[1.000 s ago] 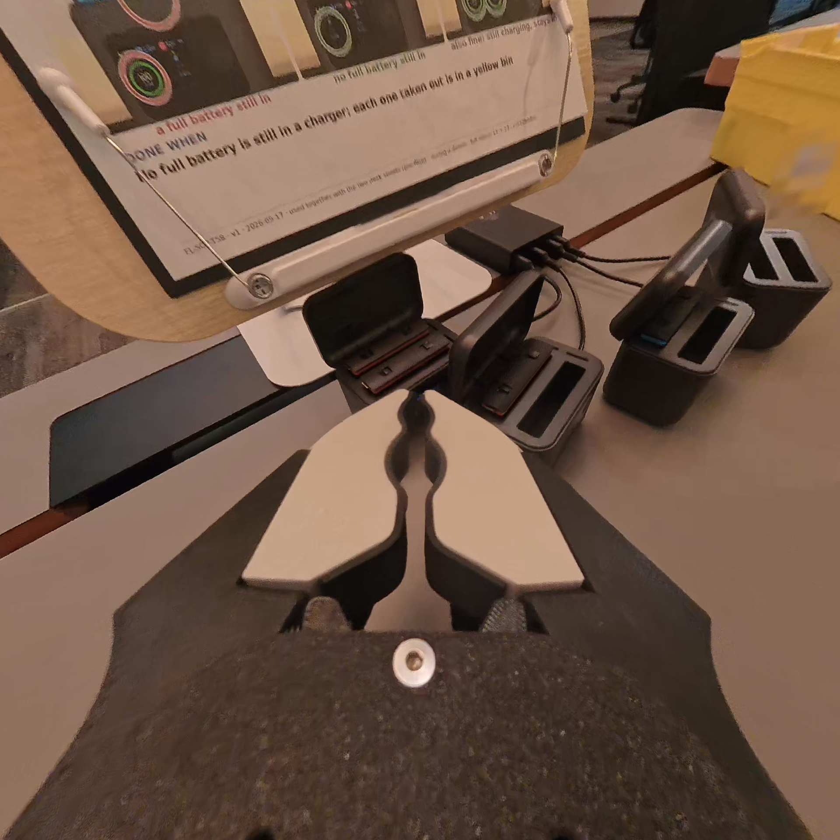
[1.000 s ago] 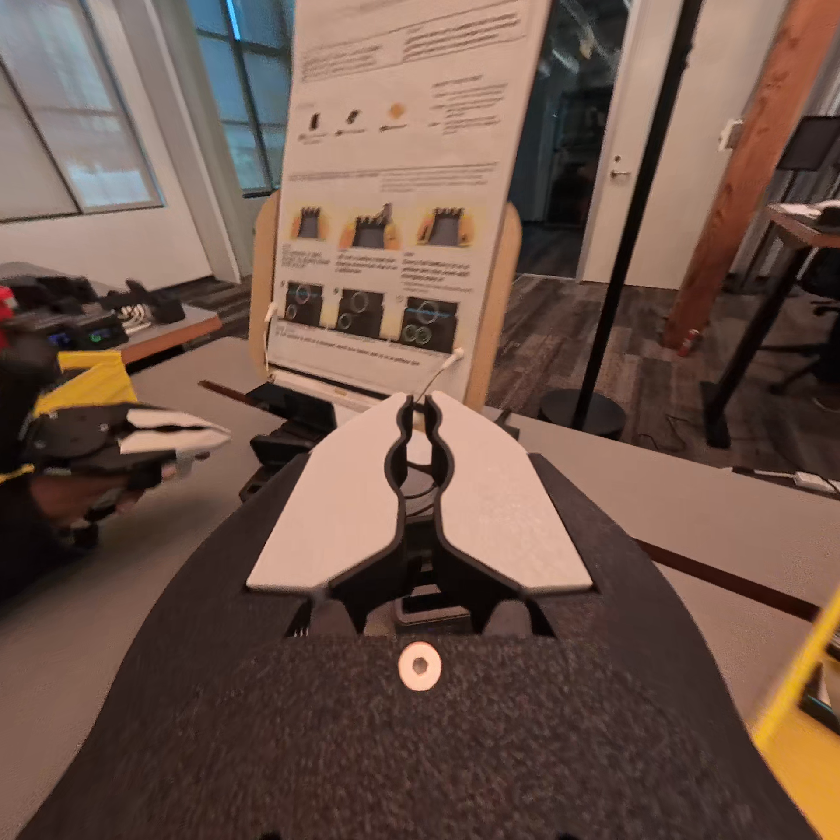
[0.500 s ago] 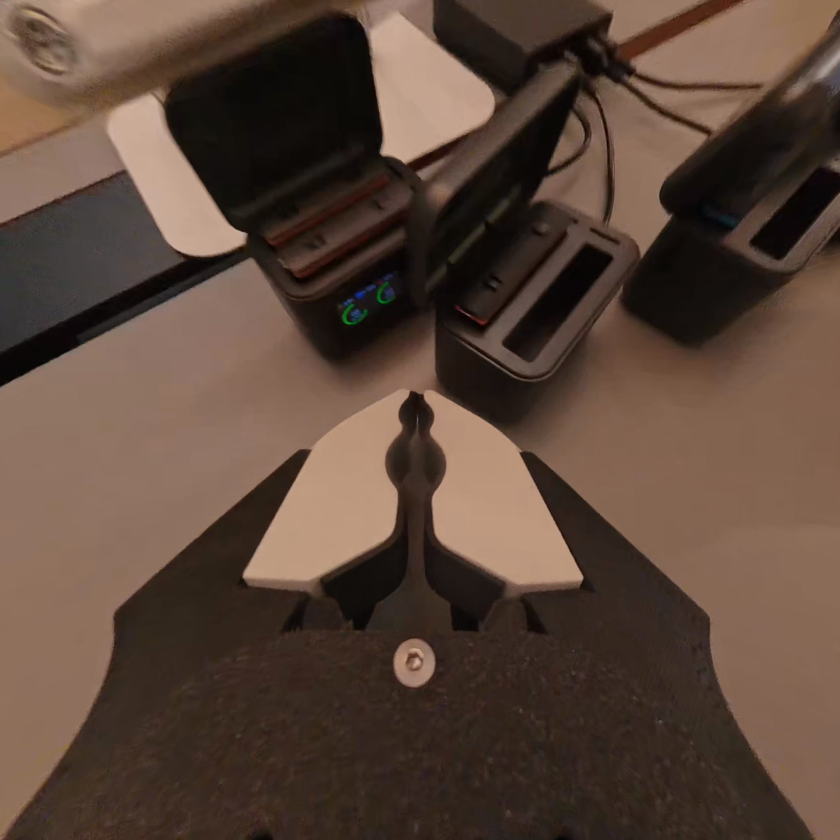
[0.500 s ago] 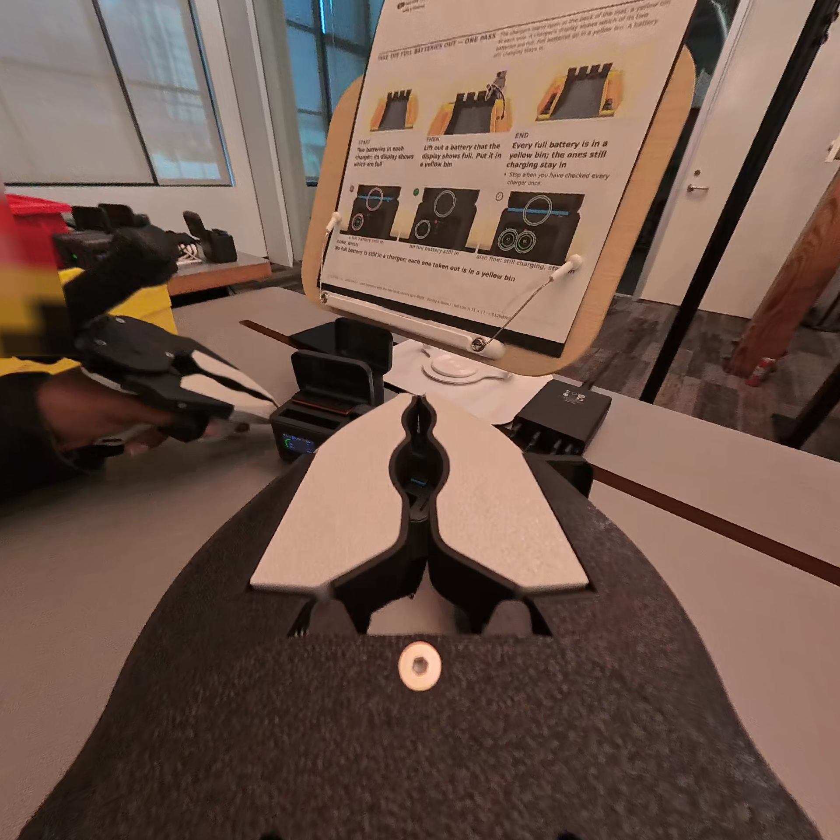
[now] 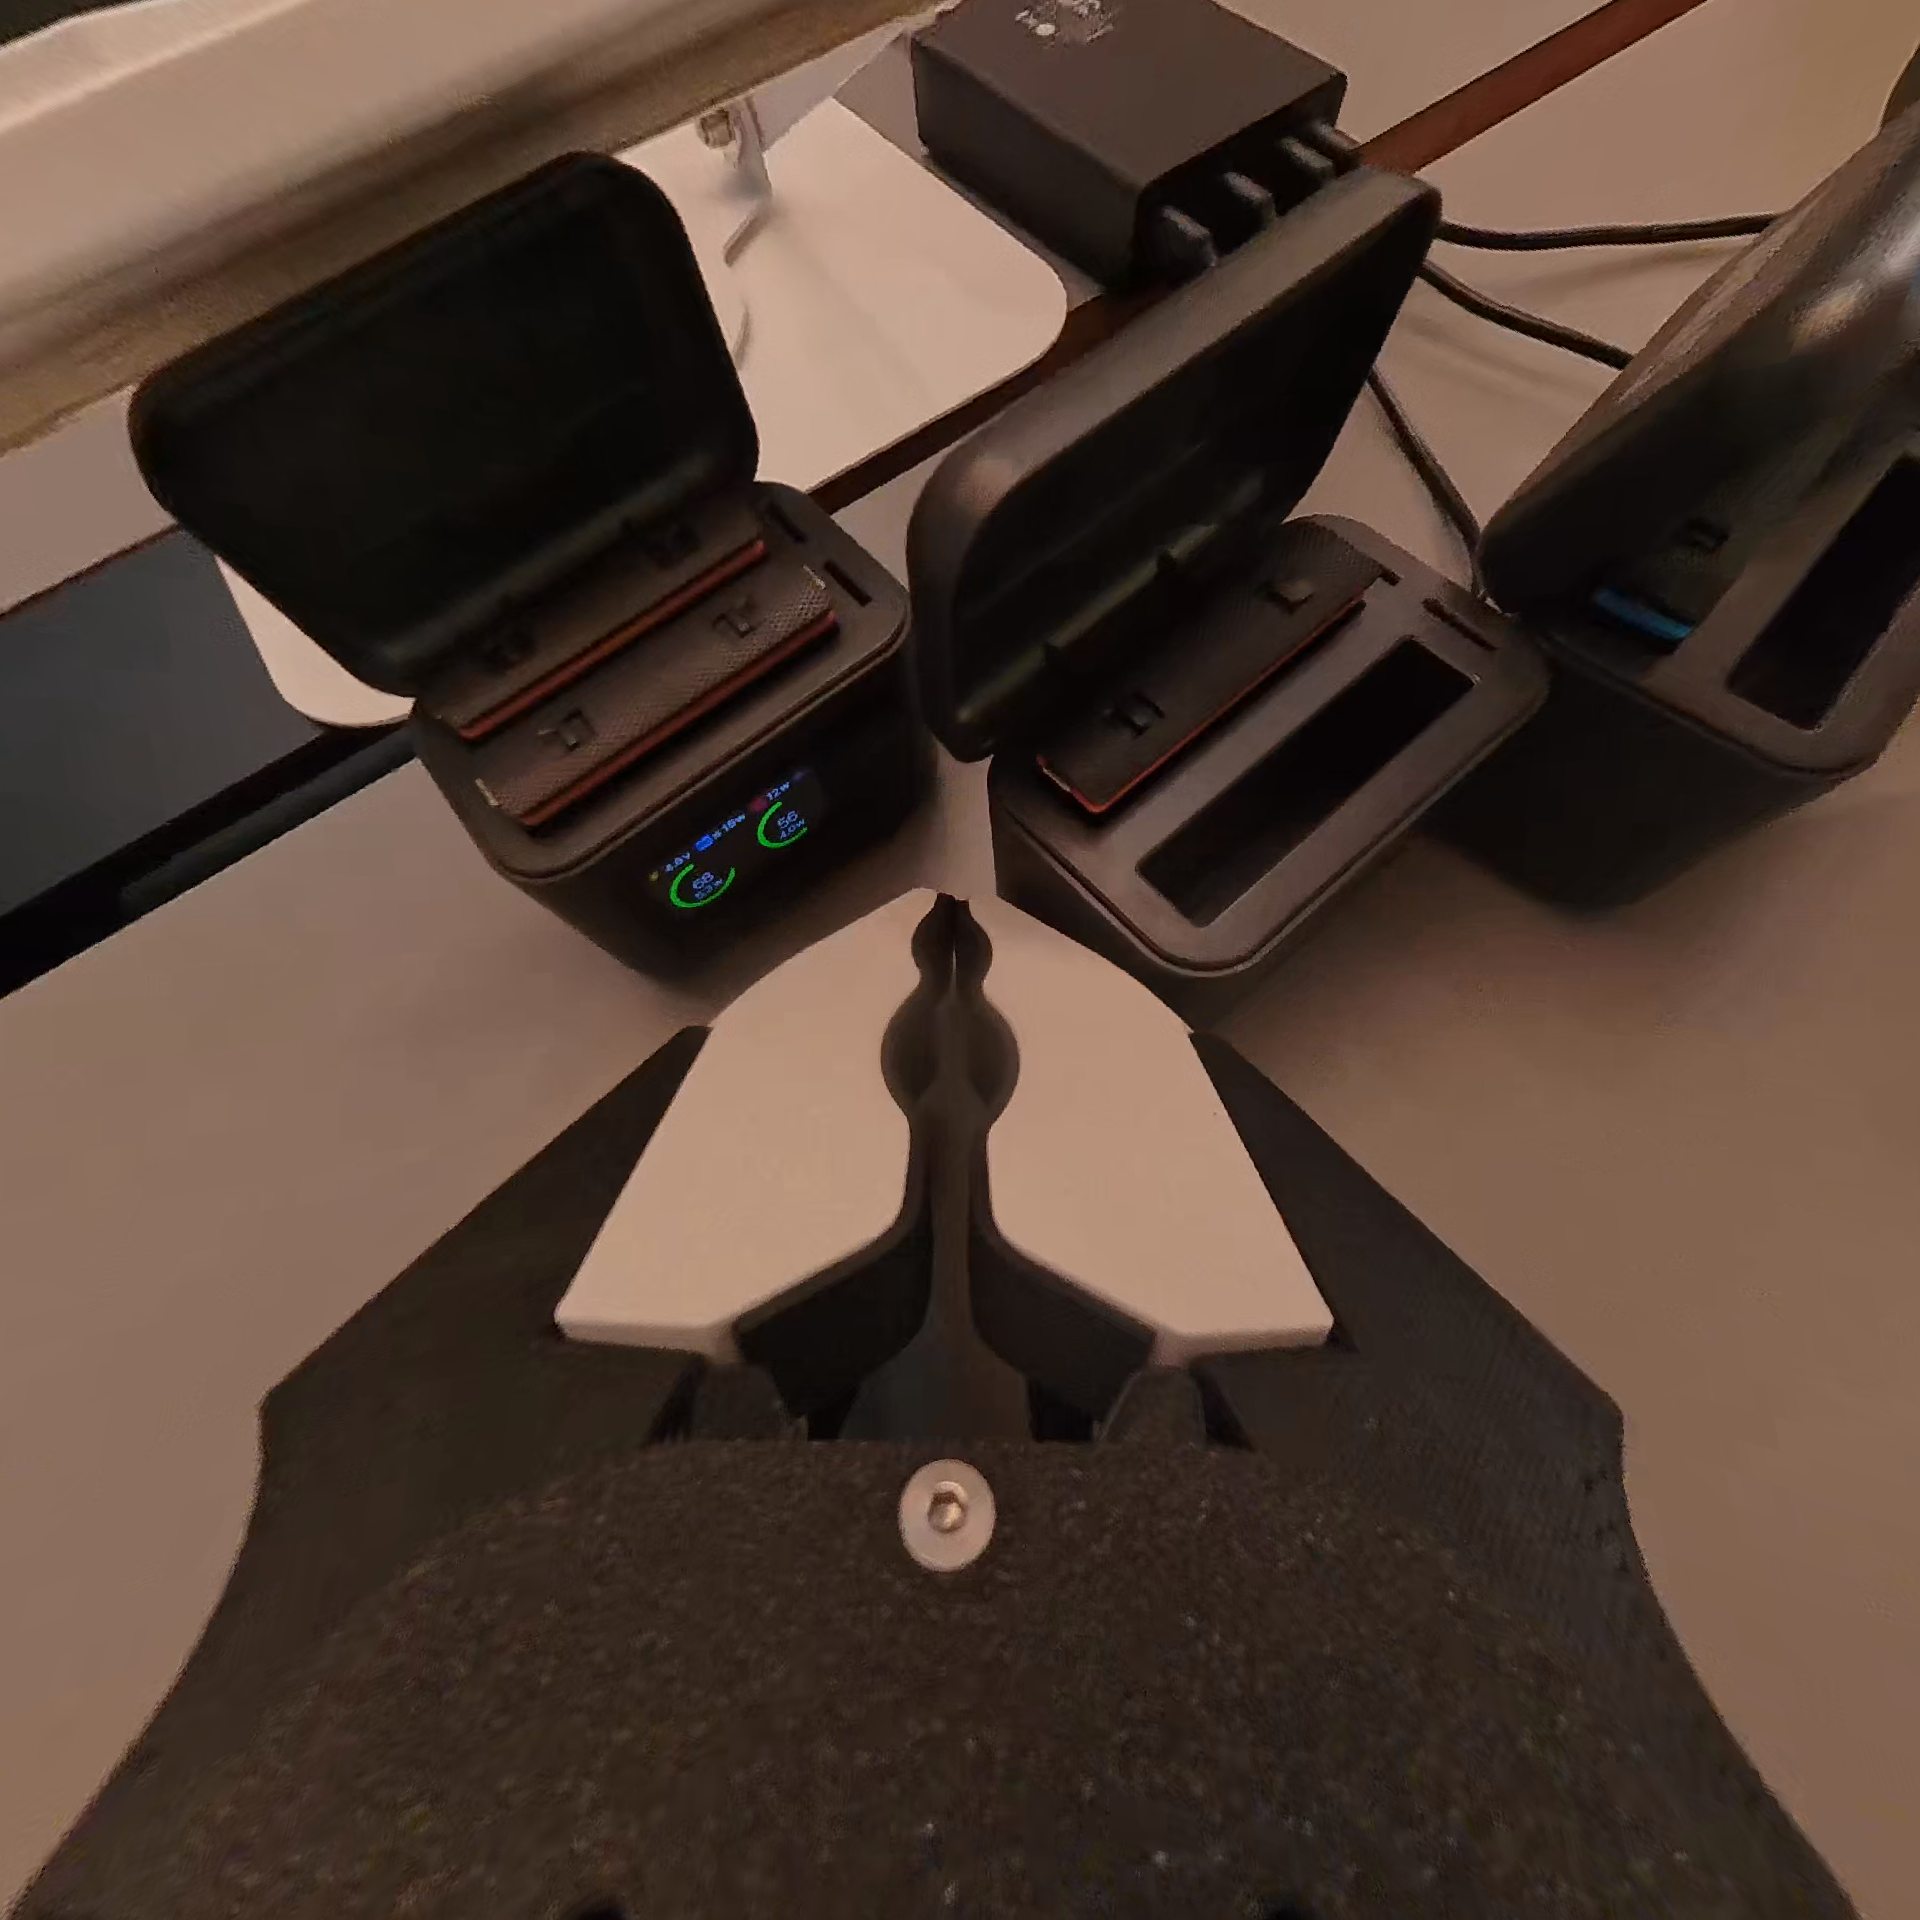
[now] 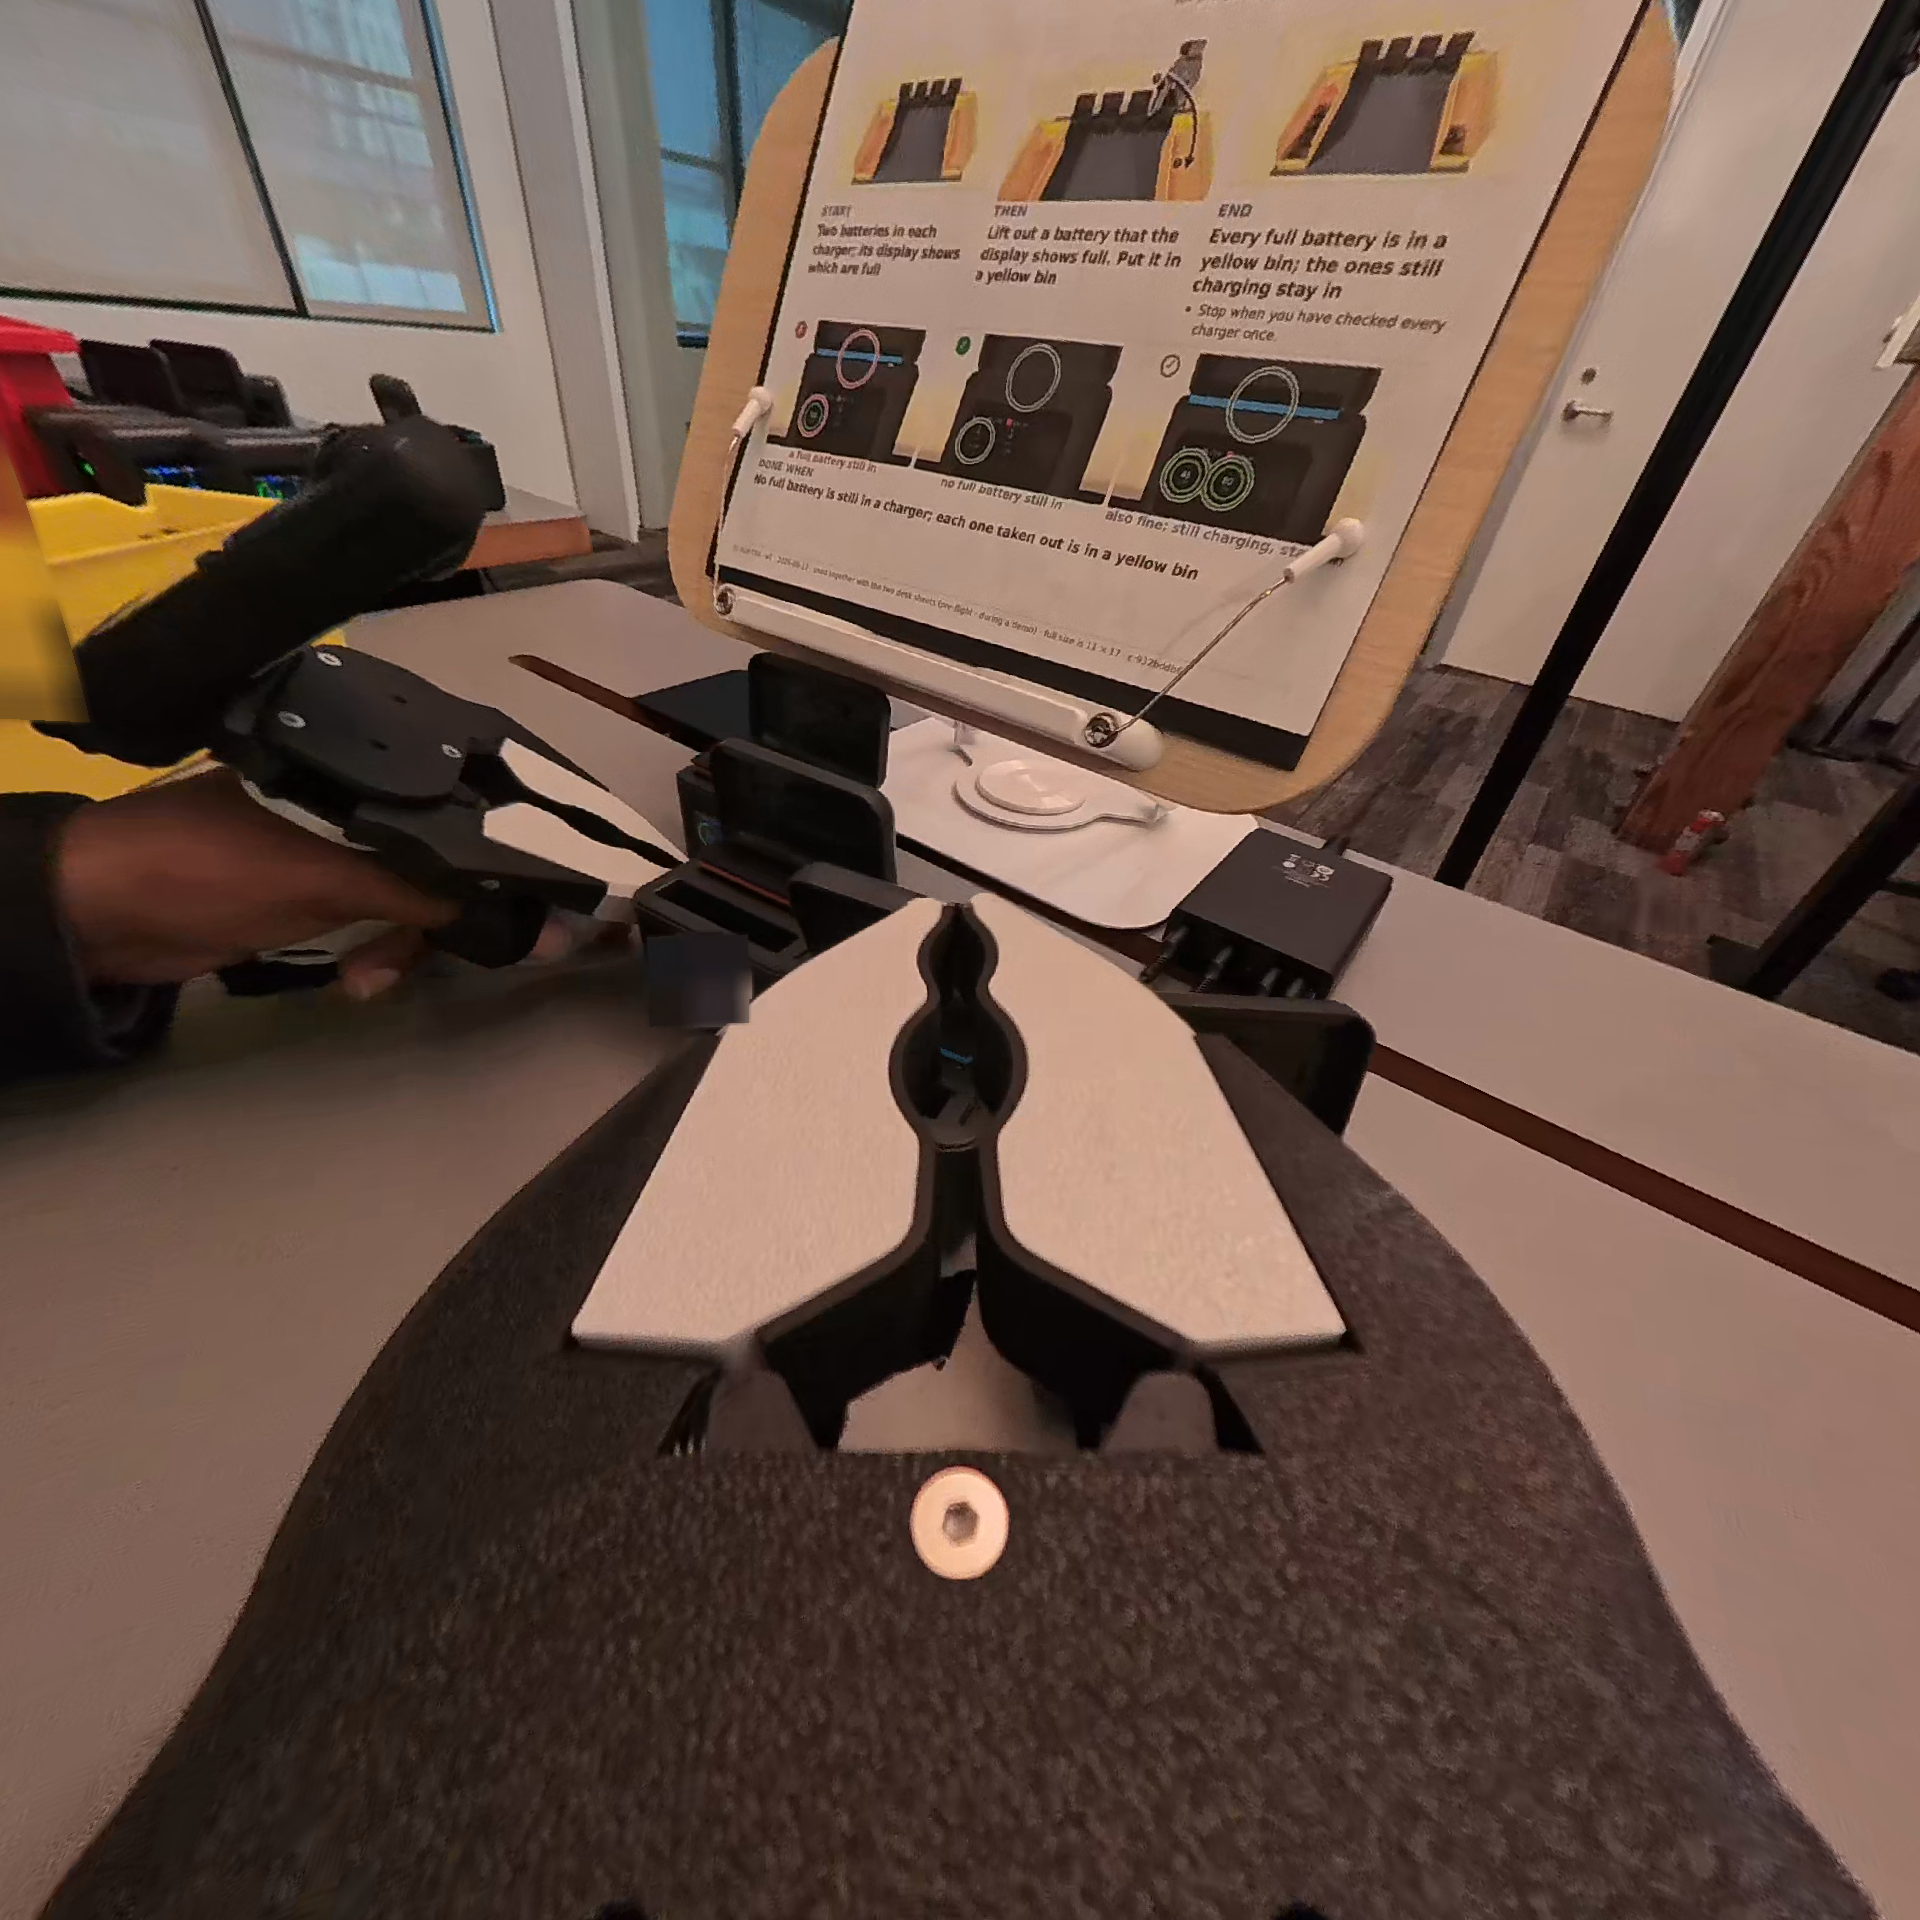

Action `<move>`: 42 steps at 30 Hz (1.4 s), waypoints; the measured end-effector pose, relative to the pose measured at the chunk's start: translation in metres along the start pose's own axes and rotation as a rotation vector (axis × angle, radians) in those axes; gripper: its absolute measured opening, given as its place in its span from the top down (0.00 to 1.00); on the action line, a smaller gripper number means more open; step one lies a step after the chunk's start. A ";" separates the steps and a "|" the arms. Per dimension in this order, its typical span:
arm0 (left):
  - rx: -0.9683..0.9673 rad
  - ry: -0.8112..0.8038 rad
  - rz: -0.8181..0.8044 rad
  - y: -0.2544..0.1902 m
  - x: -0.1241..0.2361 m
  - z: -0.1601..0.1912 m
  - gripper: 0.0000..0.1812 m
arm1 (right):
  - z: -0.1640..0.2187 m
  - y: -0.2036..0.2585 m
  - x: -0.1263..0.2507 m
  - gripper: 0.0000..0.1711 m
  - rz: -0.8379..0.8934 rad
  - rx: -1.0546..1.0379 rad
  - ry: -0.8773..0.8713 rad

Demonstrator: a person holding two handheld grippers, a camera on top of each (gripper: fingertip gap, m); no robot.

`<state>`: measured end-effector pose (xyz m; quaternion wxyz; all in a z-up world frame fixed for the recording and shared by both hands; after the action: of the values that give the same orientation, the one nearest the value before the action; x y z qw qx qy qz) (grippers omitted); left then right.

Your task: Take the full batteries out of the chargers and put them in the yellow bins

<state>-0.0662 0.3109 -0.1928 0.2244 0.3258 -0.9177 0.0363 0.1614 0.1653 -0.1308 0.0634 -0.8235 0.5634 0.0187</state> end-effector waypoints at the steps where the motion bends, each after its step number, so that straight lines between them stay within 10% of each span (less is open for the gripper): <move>1: 0.000 -0.004 -0.005 0.001 0.001 0.000 1.00 | -0.001 0.000 0.001 1.00 0.006 0.014 -0.005; 15: -0.048 -0.478 -0.130 -0.014 0.147 -0.063 0.99 | -0.030 -0.030 0.024 1.00 0.220 0.030 -0.133; 25: -0.010 -0.510 -0.359 0.024 0.310 -0.027 1.00 | -0.050 -0.048 0.042 1.00 0.208 0.020 -0.156; 32: -0.037 -0.092 -0.354 0.087 0.379 0.016 0.92 | -0.051 -0.045 0.038 1.00 0.086 -0.017 -0.142; 42: -0.370 0.548 0.067 0.090 0.323 0.039 0.86 | -0.035 -0.023 0.024 1.00 -0.032 0.068 -0.029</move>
<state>-0.3588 0.1857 -0.0797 0.5170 0.2271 -0.8245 -0.0372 0.1900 0.1473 -0.0967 0.0999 -0.8295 0.5494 0.0102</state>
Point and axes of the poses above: each gripper's, where its closed fingertips meet, x back along the fingers, z out of its underside, y = z × x across the jaws, the point moved 10 cm from there along x, back along the fingers, and after that the axes turned 10 degrees about -y, right-handed, at the moved point
